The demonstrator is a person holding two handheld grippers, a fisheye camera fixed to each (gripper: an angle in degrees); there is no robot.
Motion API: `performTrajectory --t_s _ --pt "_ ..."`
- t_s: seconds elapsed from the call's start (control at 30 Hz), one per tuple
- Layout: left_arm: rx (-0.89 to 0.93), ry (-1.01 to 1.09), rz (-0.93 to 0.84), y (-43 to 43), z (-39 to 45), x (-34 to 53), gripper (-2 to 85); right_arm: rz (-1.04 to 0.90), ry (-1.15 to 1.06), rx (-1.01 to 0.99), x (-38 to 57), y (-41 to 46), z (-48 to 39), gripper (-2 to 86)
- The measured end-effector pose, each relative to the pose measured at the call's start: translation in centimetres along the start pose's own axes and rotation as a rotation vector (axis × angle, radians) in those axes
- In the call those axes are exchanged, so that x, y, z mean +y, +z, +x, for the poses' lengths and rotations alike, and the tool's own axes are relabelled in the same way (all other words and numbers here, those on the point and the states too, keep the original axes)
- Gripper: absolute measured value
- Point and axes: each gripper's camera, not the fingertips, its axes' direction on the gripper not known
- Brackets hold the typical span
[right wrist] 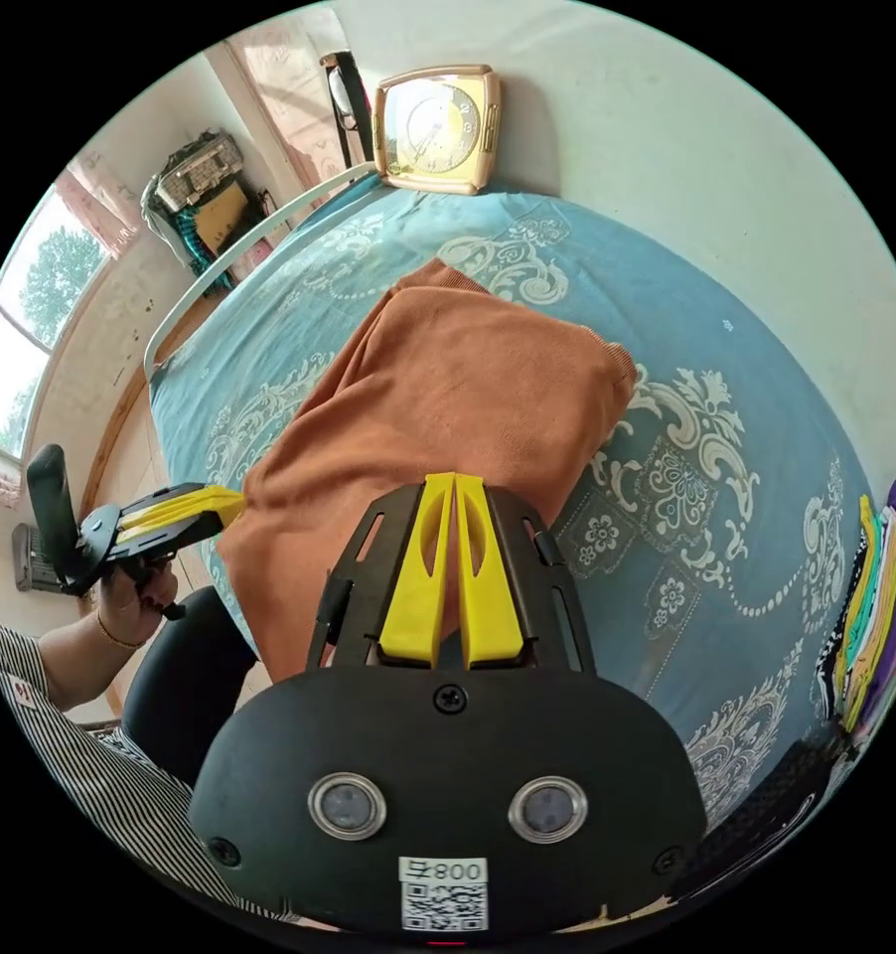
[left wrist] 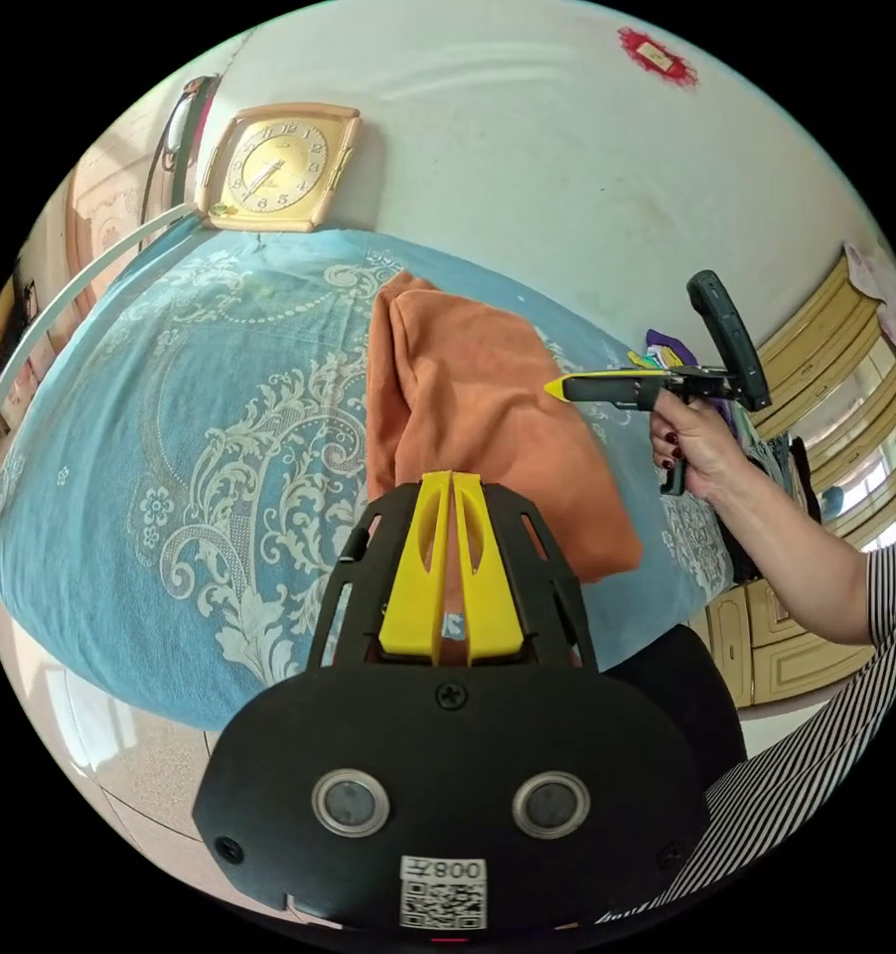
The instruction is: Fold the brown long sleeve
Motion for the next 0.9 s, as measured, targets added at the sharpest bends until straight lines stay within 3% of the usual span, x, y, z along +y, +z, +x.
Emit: performTrajectory --t_s 0.1,0.2,0.3,0.43,0.5,0.7,0.9 --pt "0.049 0.153 -0.051 1.2 4.2 -0.4 0.3 0.030 0.051 0.069 -2.4 -0.1 1.6 0.1" --pt "-0.083 0.276 -0.150 3.9 7.0 0.0 0.3 -0.065 0.093 0.058 -5.3 2.6 3.4 0.1" --pt "-0.108 0.287 -0.155 5.3 7.5 0.3 0.3 -0.165 0.079 0.039 -6.3 5.6 3.2 0.1" --pt "-0.084 0.271 -0.165 5.5 7.5 0.4 0.3 -0.178 -0.011 0.156 -5.8 6.0 0.3 0.1" --pt "-0.073 0.269 -0.166 5.2 7.5 0.6 0.3 -0.150 -0.013 0.136 -4.9 4.6 0.0 0.1" --pt "-0.105 0.237 -0.160 4.5 6.3 1.2 0.3 -0.013 -0.107 -0.179 3.9 -3.2 -4.6 0.2" --pt "-0.134 0.217 -0.196 5.5 4.7 1.5 0.2 -0.121 -0.144 -0.125 11.1 -0.9 -9.2 0.2"
